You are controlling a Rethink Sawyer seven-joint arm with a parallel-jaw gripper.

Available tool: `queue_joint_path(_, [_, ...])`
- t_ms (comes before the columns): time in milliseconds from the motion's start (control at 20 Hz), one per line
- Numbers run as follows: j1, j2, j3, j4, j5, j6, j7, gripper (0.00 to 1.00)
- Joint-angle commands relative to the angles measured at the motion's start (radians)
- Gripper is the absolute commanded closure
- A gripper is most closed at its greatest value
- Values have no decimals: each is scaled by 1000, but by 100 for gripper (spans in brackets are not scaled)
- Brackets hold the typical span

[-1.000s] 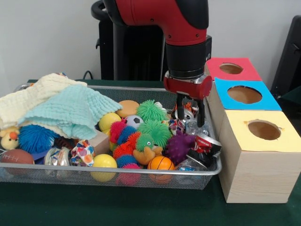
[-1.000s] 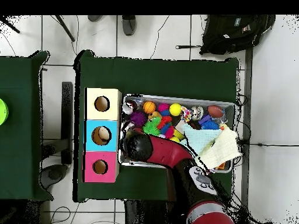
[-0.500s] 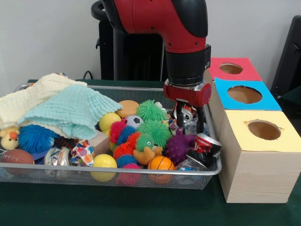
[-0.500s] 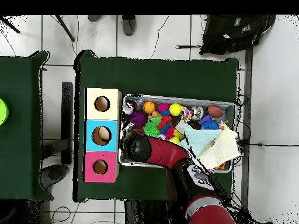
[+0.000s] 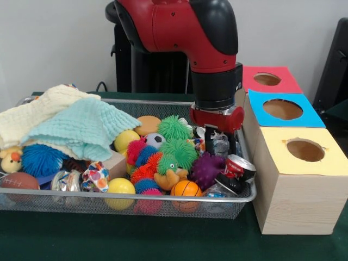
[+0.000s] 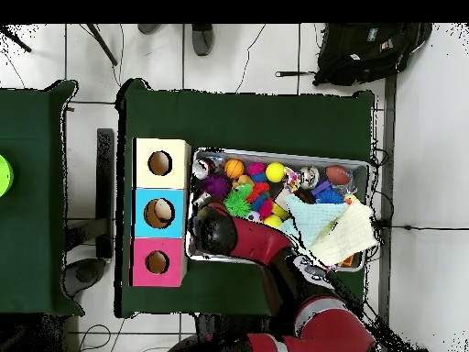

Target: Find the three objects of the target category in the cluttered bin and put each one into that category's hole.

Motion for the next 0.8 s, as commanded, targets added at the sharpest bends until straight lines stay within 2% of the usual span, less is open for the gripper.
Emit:
queue_joint_path(50, [-16,74,96,2,-51,-1,75,0])
queue_joint_path(150, [-10,73,90,-3,-67,-7,62,0])
queue_joint_path(200, [-9,73,88,-4,-72,-15,66,100])
queue_joint_path(500, [-12,74,92,-1,-60,-24,92,100])
queue_joint_path(800, [-8,61,88,-2,-52,17,83,100])
